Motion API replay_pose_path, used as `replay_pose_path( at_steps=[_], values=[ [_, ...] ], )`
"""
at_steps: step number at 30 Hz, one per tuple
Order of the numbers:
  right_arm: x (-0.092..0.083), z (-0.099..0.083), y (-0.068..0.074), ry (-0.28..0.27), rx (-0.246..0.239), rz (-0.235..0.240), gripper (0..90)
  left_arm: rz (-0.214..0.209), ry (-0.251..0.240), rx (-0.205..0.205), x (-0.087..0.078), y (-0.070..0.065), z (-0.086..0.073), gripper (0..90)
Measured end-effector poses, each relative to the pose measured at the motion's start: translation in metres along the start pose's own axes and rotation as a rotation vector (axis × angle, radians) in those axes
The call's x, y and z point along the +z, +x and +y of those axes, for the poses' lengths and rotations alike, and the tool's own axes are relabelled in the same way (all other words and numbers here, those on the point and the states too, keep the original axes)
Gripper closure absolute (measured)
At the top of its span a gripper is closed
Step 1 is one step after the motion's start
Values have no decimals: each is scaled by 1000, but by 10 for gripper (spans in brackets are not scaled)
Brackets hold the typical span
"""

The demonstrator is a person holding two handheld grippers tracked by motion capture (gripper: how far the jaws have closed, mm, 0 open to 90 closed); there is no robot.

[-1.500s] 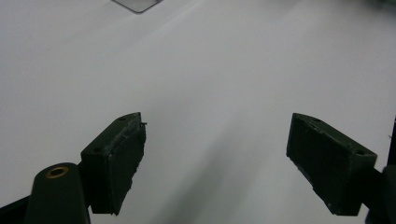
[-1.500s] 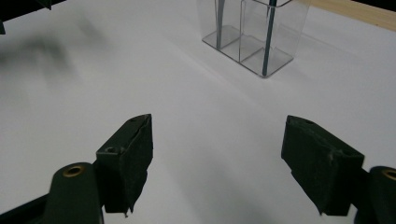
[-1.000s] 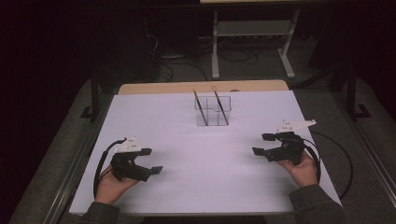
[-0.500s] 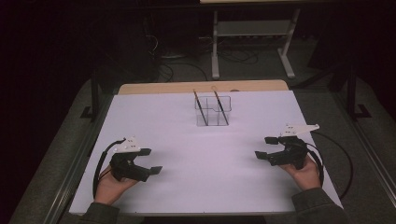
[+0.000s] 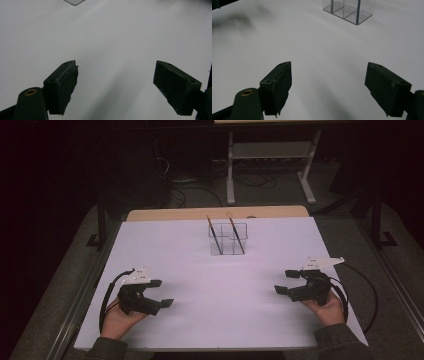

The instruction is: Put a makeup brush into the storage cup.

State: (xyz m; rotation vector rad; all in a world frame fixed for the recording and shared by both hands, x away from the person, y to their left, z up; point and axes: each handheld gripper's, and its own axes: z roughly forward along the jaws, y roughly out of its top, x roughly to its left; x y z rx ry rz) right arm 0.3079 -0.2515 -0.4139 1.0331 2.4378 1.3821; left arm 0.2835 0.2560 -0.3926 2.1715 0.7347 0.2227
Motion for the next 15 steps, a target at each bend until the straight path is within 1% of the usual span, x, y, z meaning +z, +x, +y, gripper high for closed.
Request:
replay_pose_path(
  at_steps=[3,6,8,15],
  values=[
    [0,-1,0,0,-6,-1,201,-1,3,2,1,0,0,184],
    [-1,-2,1,-1,2,0,196,-1,5,0,1,0,0,184],
    [-1,-3,0,-10,-1,0,194,-2,5,1,1,-1,-1,184],
    [-3,-4,1,-10,7,-2,180,-6,9,7,2,0,-2,184]
  ],
)
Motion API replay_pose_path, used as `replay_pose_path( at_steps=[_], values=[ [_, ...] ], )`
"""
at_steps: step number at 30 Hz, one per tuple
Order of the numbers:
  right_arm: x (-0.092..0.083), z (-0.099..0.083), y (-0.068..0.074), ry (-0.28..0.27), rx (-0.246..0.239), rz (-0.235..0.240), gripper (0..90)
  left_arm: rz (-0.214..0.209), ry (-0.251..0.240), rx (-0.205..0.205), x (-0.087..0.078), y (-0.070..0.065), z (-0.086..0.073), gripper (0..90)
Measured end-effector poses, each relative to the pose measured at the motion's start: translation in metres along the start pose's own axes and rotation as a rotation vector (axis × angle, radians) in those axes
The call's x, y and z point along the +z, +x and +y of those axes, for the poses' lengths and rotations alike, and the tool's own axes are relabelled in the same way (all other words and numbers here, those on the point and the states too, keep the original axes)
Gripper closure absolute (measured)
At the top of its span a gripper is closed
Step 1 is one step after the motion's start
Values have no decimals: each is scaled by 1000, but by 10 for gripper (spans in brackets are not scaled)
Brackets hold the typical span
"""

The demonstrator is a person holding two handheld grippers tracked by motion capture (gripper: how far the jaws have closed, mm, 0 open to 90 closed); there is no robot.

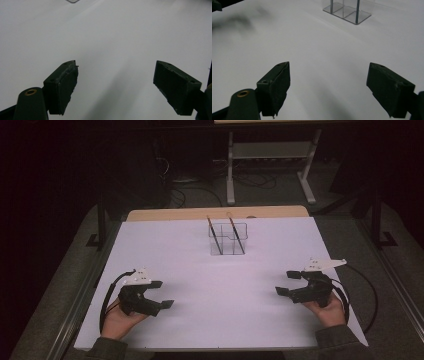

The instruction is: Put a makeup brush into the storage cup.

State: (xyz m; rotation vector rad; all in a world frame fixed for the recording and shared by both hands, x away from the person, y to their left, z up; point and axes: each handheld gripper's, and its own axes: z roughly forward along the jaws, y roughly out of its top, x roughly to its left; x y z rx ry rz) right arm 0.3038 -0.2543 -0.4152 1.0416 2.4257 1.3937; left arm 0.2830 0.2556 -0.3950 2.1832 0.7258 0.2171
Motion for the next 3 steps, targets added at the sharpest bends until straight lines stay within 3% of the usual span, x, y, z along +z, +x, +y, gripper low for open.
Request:
replay_pose_path(
  at_steps=[3],
  values=[
    [0,0,0,-4,-1,2,178,0,-4,-5,0,0,0,185]
  ],
)
